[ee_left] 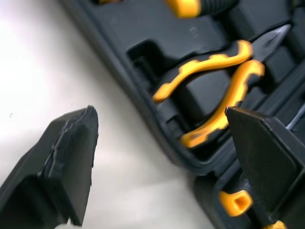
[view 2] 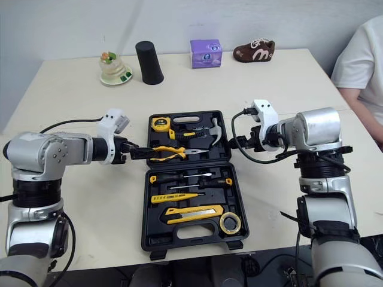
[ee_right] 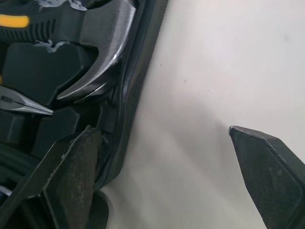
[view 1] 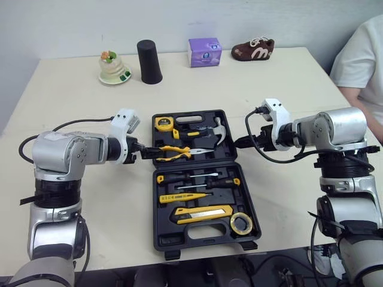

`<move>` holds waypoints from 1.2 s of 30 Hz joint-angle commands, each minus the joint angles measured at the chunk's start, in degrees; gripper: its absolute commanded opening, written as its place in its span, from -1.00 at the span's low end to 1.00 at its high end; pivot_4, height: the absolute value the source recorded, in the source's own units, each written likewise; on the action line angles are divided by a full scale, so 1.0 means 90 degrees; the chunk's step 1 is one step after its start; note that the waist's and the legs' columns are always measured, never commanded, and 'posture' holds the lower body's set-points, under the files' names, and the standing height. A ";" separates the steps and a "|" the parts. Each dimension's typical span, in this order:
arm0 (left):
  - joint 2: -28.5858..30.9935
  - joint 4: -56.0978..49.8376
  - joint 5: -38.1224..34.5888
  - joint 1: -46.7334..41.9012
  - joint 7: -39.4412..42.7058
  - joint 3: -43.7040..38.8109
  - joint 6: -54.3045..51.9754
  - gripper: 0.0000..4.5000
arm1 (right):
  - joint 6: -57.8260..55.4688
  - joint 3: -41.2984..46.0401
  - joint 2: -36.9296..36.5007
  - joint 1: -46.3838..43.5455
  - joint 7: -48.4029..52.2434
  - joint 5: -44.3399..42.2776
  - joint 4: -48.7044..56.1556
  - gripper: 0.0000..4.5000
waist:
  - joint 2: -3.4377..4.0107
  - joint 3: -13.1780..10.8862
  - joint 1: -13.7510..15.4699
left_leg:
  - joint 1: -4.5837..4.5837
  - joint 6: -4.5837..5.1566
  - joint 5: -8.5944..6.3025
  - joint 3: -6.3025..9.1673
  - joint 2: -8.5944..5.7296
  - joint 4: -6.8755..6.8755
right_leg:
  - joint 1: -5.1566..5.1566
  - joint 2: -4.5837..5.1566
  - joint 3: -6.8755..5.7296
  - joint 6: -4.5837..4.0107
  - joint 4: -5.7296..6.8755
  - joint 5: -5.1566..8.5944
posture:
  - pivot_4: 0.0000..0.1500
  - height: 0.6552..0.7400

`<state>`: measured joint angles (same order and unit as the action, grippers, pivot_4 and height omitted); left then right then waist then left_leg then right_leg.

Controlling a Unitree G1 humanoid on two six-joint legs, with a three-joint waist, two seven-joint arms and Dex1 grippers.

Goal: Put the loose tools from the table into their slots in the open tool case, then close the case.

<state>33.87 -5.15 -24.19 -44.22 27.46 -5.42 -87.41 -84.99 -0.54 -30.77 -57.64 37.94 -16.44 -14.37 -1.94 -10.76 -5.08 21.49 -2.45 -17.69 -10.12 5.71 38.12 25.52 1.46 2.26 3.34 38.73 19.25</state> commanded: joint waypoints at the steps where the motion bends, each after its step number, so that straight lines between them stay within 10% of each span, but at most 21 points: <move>1: -0.0057 0.0112 0.0165 -0.0048 -0.0245 -0.0076 0.0236 0.98 | 0.0107 0.0165 0.0078 -0.0145 -0.0247 -0.0040 0.0034 0.97 | 0.0000 0.0000 0.0005 | 0.0000 0.0000 0.0000 0.0000 -0.0001 0.0001 | 0.0000 0.0001 0.0000 0.0000 0.0003 0.0000 | 1.00 1.00; 14: -0.0460 0.0362 0.0394 0.0183 -0.0790 0.0034 0.0465 0.98 | 0.0349 0.0133 0.0362 -0.0107 -0.0802 -0.0030 -0.0468 0.97 | 0.0000 0.0000 0.0016 | -0.0005 -0.0003 0.0004 -0.0001 -0.0005 0.0011 | -0.0002 0.0004 -0.0001 0.0001 0.0018 0.0000 | 1.00 1.00; 24: -0.0464 0.0273 0.0274 0.0285 -0.0720 0.0295 0.0619 -0.74 | 0.0310 0.0486 0.0801 -0.0126 -0.1247 -0.0075 -0.0629 -0.94 | -0.0001 0.0009 -0.0016 | -0.0034 -0.0019 0.0022 -0.0002 -0.0003 0.0007 | -0.0013 0.0000 0.0004 0.0001 0.0042 -0.0001 | 1.00 1.00; 28: -0.0821 0.0211 0.0266 0.0206 -0.0917 -0.0145 0.1245 -0.81 | 0.0476 0.1043 0.0983 -0.0099 -0.1470 -0.0223 -0.0345 -1.00 | -0.0002 0.0009 -0.0003 | -0.0035 -0.0021 0.0041 0.0003 -0.0005 0.0005 | -0.0014 0.0000 0.0003 -0.0012 0.0051 -0.0010 | 1.00 1.00; 36: -0.1220 0.0325 0.0638 0.0296 -0.1324 -0.0761 0.3818 -0.92 | 0.4672 0.0801 0.0585 0.1010 -0.0984 0.0287 0.0636 -1.00 | 0.0005 0.0000 0.0026 | 0.0005 -0.0018 0.0046 0.0007 -0.0011 -0.0021 | 0.0007 0.0000 -0.0006 -0.0003 0.0010 -0.0019 | 1.00 1.00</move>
<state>20.87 0.16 -20.18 -41.49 15.82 -9.48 -59.48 -52.61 5.14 -22.17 -48.95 28.83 -17.15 -11.94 -1.90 -10.76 -4.84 21.55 -2.64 -17.29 -10.06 5.62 37.86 25.59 1.45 2.17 3.31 38.68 19.08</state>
